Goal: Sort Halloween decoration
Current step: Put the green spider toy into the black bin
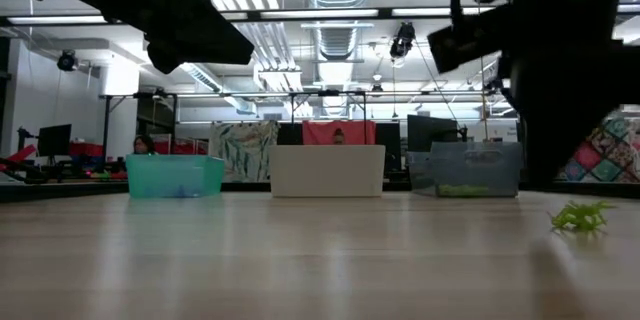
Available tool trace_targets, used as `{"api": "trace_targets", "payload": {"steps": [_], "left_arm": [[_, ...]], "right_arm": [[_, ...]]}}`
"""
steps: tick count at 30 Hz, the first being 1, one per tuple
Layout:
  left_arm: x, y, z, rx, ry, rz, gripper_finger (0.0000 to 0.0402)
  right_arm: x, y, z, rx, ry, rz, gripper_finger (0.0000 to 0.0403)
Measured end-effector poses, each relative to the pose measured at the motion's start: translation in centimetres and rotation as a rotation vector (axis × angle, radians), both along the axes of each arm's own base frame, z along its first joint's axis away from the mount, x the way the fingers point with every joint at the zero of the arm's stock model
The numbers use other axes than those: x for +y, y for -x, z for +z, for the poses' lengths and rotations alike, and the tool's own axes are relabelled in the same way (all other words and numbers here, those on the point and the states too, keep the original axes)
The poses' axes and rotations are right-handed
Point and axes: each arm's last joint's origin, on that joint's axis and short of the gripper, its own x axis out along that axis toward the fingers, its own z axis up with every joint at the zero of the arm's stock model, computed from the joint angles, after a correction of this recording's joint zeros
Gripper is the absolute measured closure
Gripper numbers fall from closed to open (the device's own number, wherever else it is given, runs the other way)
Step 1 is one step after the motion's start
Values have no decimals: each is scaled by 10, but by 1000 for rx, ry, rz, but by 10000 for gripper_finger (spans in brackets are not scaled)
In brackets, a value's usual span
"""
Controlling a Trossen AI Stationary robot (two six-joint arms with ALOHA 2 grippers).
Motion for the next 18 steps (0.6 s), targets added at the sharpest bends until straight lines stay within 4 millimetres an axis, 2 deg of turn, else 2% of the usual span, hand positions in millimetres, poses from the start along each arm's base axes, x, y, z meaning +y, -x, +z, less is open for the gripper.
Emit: {"api": "trace_targets", "payload": {"steps": [7,13,18], "left_arm": [[0,0,0,-1,1,0,309],[0,0,0,-3,4,-4,309],[0,0,0,-5,5,-4,309]], "right_arm": [[-1,4,24,-38,-94,36,344],[6,5,34,-101,-171,13,342],[11,1,35,-122,-271,-1,304]]}}
